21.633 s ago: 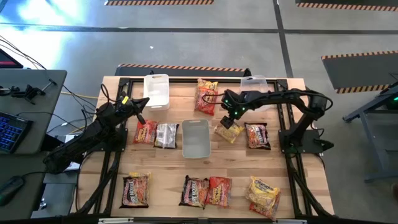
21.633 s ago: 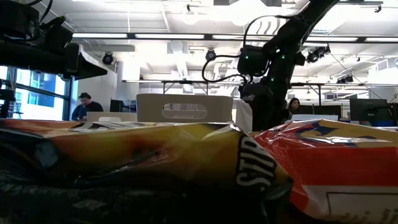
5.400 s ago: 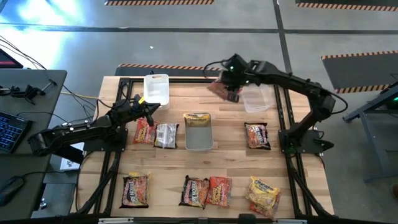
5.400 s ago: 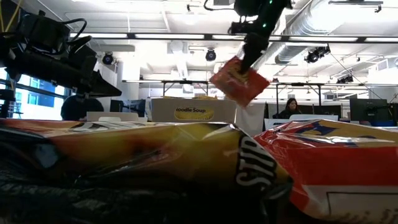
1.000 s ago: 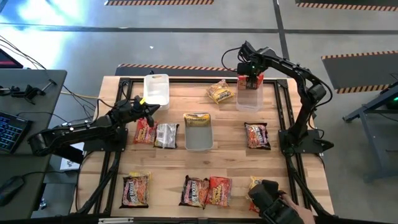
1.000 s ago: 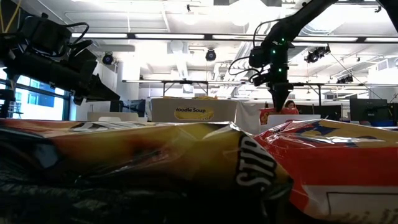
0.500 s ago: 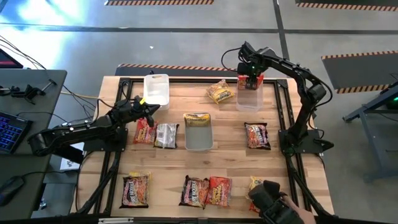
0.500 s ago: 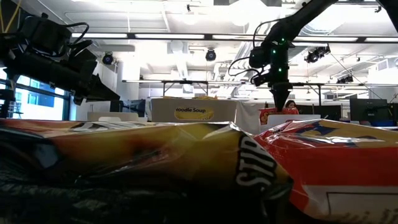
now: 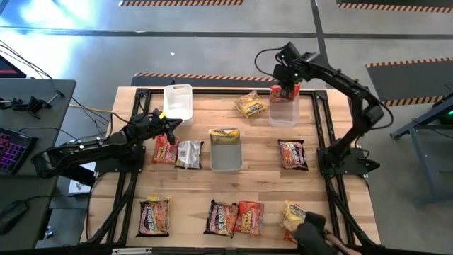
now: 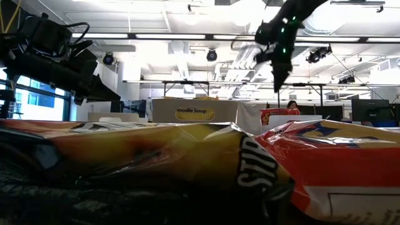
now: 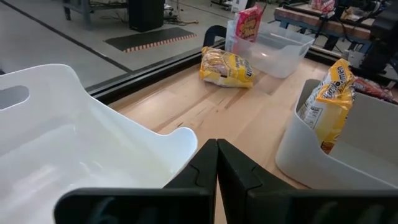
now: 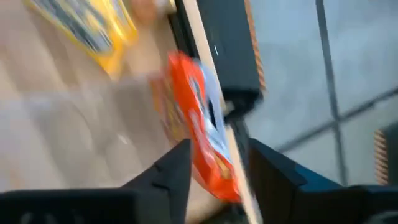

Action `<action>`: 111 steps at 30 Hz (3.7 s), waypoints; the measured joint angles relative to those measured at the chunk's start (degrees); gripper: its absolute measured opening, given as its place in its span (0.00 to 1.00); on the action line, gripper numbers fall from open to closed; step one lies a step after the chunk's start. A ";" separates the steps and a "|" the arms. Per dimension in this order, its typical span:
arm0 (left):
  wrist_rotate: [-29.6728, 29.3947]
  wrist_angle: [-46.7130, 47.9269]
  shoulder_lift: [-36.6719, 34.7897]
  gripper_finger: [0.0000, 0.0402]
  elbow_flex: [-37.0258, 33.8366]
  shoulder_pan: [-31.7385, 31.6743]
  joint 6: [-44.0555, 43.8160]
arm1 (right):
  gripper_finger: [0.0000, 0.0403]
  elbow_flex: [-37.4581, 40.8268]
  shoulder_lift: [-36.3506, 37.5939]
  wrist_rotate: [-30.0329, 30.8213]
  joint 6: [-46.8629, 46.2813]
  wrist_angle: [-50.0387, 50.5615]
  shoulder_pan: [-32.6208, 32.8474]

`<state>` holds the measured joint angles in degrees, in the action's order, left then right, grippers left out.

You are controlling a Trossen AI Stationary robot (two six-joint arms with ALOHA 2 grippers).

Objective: Sort Maruchan noodles
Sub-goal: Put the black noodle pack into the white bin

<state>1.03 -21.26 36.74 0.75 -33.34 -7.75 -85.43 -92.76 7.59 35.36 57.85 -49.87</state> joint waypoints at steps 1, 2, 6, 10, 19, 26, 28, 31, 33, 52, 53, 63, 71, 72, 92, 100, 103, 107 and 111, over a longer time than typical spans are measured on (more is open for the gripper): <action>0.01 0.00 0.01 0.00 0.00 0.01 0.02 | 0.26 0.00 0.96 -3.34 -1.60 -0.56 0.00; 0.01 0.00 0.01 0.00 0.00 0.00 0.15 | 0.22 0.00 1.81 -7.41 -3.17 -1.40 0.00; 0.01 0.00 0.00 0.00 0.00 0.00 0.41 | 0.05 0.00 2.91 -20.55 -4.97 -6.04 -0.13; 0.04 0.00 0.01 0.00 0.00 0.00 0.48 | 0.03 0.00 1.82 -24.91 -7.00 -13.17 1.68; 1.27 0.00 0.01 0.00 0.00 0.00 0.51 | 0.01 0.00 -3.70 -28.82 -11.41 -34.20 7.92; 1.34 0.00 0.02 0.00 0.00 0.02 0.49 | 0.00 0.00 -9.96 -31.63 -17.67 -51.41 11.99; 1.34 0.03 0.01 0.00 0.00 0.01 0.49 | 0.00 0.00 -11.91 -31.28 -18.66 -55.03 13.39; 1.36 0.37 0.00 0.00 0.00 0.00 0.47 | 0.00 0.00 -14.95 -29.71 -18.91 -60.50 15.60; 1.36 0.52 0.00 0.00 0.00 0.02 0.47 | 0.00 0.02 -16.97 -28.09 -19.97 -64.88 17.04; 1.34 0.89 0.01 0.00 0.00 0.00 0.44 | 0.00 0.07 -26.71 -24.56 -25.10 -89.36 24.46; 1.36 0.91 0.00 0.00 0.00 0.00 0.45 | 0.00 0.07 -27.41 -24.56 -25.62 -90.87 24.86; 1.36 1.39 0.00 0.00 0.00 0.00 0.37 | 0.00 0.09 -28.28 -24.56 -25.21 -95.40 25.59; 1.36 1.92 0.01 0.00 0.00 0.02 0.40 | 0.00 16.60 -28.27 -23.87 -35.19 -127.00 24.71; 1.34 1.92 -0.01 0.00 0.00 0.00 0.38 | 0.00 19.51 -28.28 -22.49 -36.38 -131.36 24.59; 13.23 14.91 -0.01 0.10 3.52 7.54 -5.19 | 0.01 55.32 8.61 -9.15 -29.54 -127.09 26.70; 9.73 18.03 0.01 0.29 3.56 20.67 -7.86 | 0.08 59.38 21.88 4.74 -22.61 -115.02 30.84; 4.78 19.82 0.04 0.34 5.61 26.37 -6.21 | 0.12 59.45 22.47 5.76 -21.66 -114.57 31.57; -3.14 20.85 0.64 0.37 10.14 34.02 0.24 | 0.16 59.47 22.32 5.78 -21.34 -114.21 31.62; -10.37 26.49 2.97 0.37 15.83 39.13 2.20 | 0.19 59.47 22.30 5.81 -21.35 -113.61 31.61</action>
<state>-9.33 5.23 39.71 16.59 5.78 -5.56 -25.96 -70.46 13.40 14.01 -55.76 -18.26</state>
